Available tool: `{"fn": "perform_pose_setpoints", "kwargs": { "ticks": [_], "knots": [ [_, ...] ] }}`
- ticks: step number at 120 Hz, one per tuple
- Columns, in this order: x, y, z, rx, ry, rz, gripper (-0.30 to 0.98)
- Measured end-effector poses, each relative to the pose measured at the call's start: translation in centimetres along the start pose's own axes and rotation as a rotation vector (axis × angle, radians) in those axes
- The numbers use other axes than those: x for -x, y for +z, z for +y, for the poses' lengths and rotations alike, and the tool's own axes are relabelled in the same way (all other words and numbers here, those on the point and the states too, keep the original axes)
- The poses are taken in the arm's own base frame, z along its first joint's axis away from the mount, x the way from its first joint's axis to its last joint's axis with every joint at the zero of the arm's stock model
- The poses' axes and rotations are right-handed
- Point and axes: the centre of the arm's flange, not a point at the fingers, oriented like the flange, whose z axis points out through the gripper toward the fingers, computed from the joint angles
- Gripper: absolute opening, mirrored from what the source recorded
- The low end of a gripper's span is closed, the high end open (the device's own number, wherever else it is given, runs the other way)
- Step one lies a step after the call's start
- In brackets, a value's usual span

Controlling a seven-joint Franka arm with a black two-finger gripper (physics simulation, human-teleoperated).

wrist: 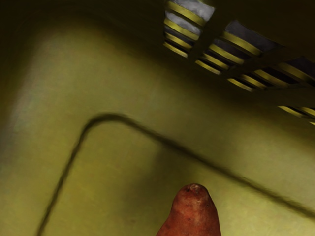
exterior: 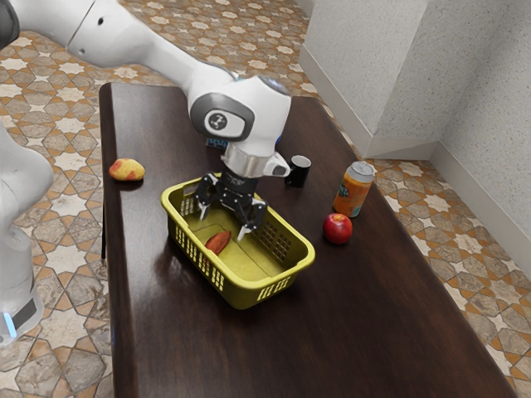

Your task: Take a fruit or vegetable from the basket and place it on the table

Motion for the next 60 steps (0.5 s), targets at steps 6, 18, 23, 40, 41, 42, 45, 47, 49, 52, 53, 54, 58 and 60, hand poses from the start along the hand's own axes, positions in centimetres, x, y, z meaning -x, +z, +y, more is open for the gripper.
{"fn": "perform_pose_setpoints", "kwargs": {
  "ticks": [6,18,23,40,41,42,45,47,49,52,53,54,58,60],
  "knots": [
    [0.1,0.1,0.1,-0.009,-0.002,0.012,0.69],
    [0.2,0.2,0.3,-0.015,-0.011,0.029,0.69],
    [0.3,0.2,0.4,-0.015,-0.015,0.033,0.69],
    [0.6,0.3,0.7,-0.019,-0.027,0.040,0.69],
    [0.7,0.3,0.7,-0.019,-0.026,0.040,0.69],
    [0.7,0.4,0.8,-0.020,-0.026,0.040,0.69],
    [0.9,0.4,0.9,-0.020,-0.025,0.041,0.69],
    [1.1,0.4,1.0,-0.020,-0.023,0.041,0.69],
    [1.2,0.4,1.0,-0.020,-0.023,0.041,0.69],
    [1.3,0.4,1.1,-0.021,-0.023,0.041,0.69],
    [1.3,0.5,1.1,-0.022,-0.023,0.041,0.69],
    [1.3,0.5,1.1,-0.022,-0.024,0.040,0.69],
    [1.4,0.5,1.1,-0.023,-0.026,0.039,0.69],
    [1.4,0.6,1.1,-0.023,-0.027,0.038,0.69]
  ]
}}
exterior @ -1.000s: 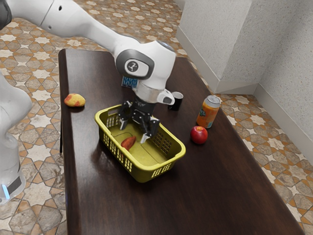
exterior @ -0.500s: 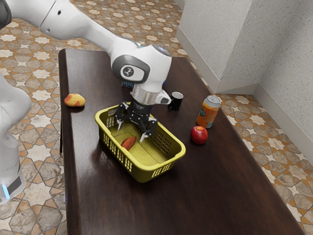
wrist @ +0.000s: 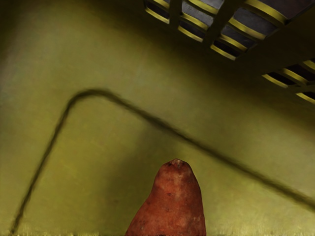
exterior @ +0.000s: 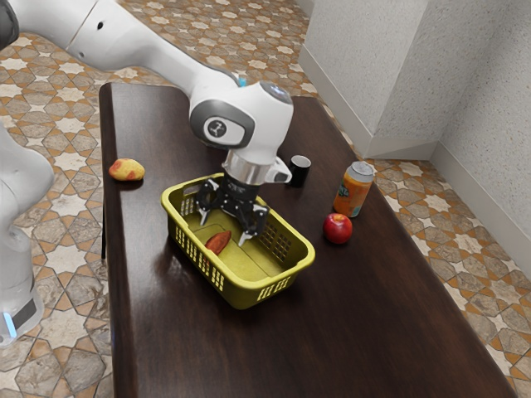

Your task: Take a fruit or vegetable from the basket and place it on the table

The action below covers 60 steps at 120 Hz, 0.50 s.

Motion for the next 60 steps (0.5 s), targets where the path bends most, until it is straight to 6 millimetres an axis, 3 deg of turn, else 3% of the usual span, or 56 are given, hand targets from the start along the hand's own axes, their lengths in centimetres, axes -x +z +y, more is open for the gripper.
{"fn": "perform_pose_setpoints", "kwargs": {
  "ticks": [60],
  "knots": [
    [0.8,1.2,-0.6,-0.017,-0.030,-0.032,0.69]
  ]
}}
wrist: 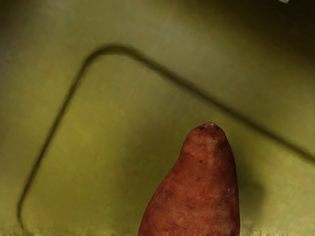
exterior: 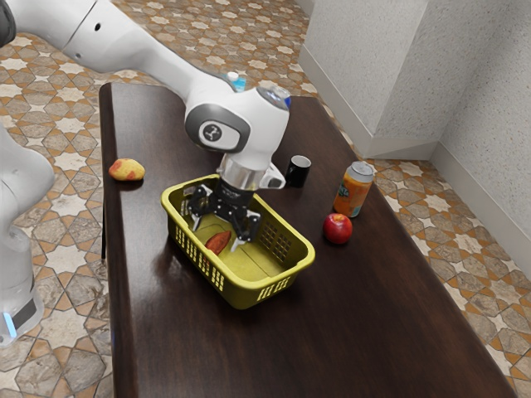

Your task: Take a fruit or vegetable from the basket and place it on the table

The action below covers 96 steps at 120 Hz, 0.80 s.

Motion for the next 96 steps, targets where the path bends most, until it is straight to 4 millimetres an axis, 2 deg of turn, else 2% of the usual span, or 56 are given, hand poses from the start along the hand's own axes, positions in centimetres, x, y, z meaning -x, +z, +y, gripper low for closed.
{"fn": "perform_pose_setpoints", "kwargs": {
  "ticks": [50,96],
  "knots": [
    [0.3,1.0,0.0,-0.012,-0.018,-0.021,0.69],
    [0.4,0.7,0.1,0.000,-0.024,-0.021,0.69]
  ]
}}
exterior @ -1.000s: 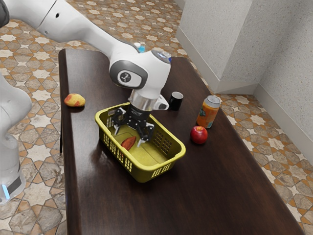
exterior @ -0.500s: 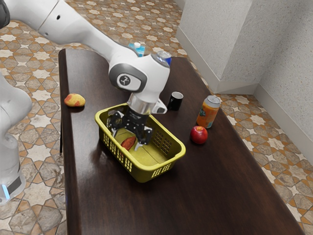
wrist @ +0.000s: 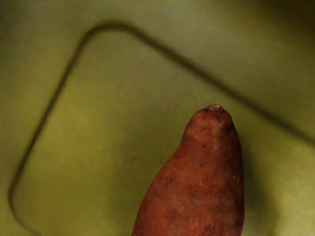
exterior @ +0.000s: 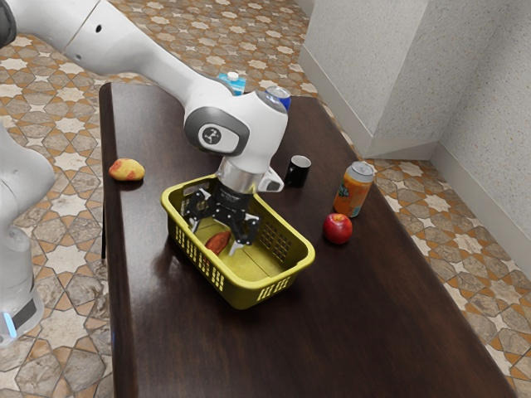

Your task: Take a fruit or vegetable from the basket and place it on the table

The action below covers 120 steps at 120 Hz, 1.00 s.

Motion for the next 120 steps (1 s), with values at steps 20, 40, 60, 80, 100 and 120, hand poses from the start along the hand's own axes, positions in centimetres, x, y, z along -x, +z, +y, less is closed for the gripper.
{"fn": "perform_pose_setpoints", "kwargs": {
  "ticks": [20,40,60,80,100,120],
  "knots": [
    [0.0,0.2,0.0,-0.004,-0.004,-0.001,0.69],
    [0.0,0.7,0.0,-0.005,-0.010,-0.007,0.69],
    [0.0,0.9,0.0,0.001,-0.013,-0.010,0.69],
    [0.0,0.9,0.1,0.007,-0.015,-0.009,0.56],
    [0.1,1.0,0.2,0.003,-0.016,-0.008,0.25],
    [0.1,1.2,0.1,-0.014,-0.018,-0.006,0.18]
  ]
}}
